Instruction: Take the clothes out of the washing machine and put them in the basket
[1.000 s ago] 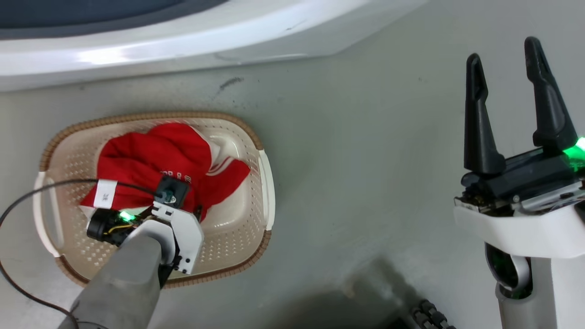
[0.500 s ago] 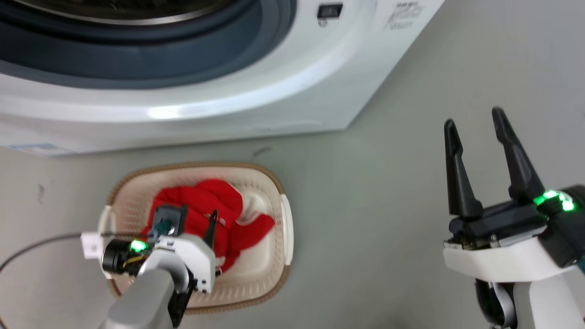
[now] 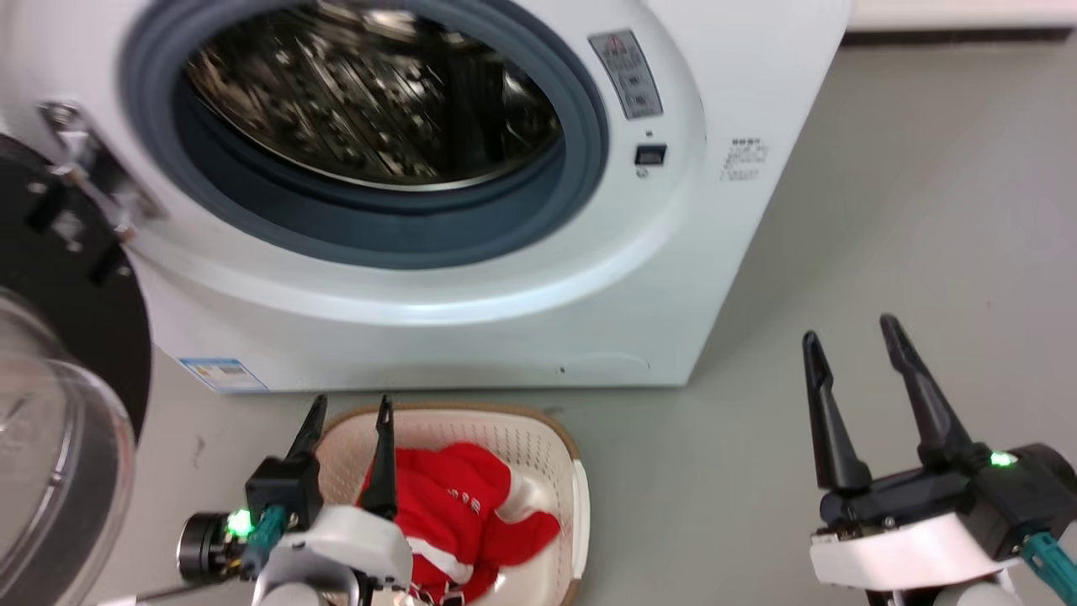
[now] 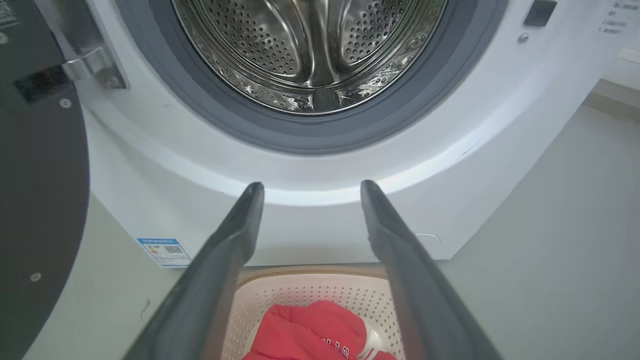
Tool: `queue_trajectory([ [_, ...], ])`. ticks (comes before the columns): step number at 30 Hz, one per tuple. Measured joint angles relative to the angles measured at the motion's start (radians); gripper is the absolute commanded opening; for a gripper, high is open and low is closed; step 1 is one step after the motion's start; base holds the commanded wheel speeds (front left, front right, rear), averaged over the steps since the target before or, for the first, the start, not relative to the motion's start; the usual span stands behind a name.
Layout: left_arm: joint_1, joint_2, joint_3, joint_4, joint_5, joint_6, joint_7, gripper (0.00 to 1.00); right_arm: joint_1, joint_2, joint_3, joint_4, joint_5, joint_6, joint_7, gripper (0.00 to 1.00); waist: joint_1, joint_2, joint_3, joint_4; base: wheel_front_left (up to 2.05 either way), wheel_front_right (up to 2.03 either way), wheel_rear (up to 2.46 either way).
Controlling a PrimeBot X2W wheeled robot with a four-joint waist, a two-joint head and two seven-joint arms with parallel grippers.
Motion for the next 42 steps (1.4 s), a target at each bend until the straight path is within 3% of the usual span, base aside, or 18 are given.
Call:
queue_trajectory([
  [6, 0.115, -0.067, 0.100, -0.132, 0.095, 0.025, 0.000, 1.00, 0.050, 0.000, -0.005, 0.011, 0.001, 0.000, 0.000, 1.00, 0.0000, 0.0000, -0.091, 0.030, 0.00, 0.00, 0.00],
  [16, 0.241, -0.114, 0.203, -0.293, 0.194, 0.033, 0.000, 1.00, 0.116, 0.000, -0.006, 0.025, 0.001, 0.000, 0.000, 1.00, 0.0001, 0.0000, -0.193, 0.049, 0.00, 0.00, 0.00],
  [42, 0.311, -0.133, 0.222, -0.360, 0.255, -0.002, 0.000, 1.00, 0.156, 0.000, -0.016, 0.044, 0.015, 0.000, 0.000, 1.00, 0.0003, 0.0000, -0.245, 0.035, 0.00, 0.00, 0.00],
])
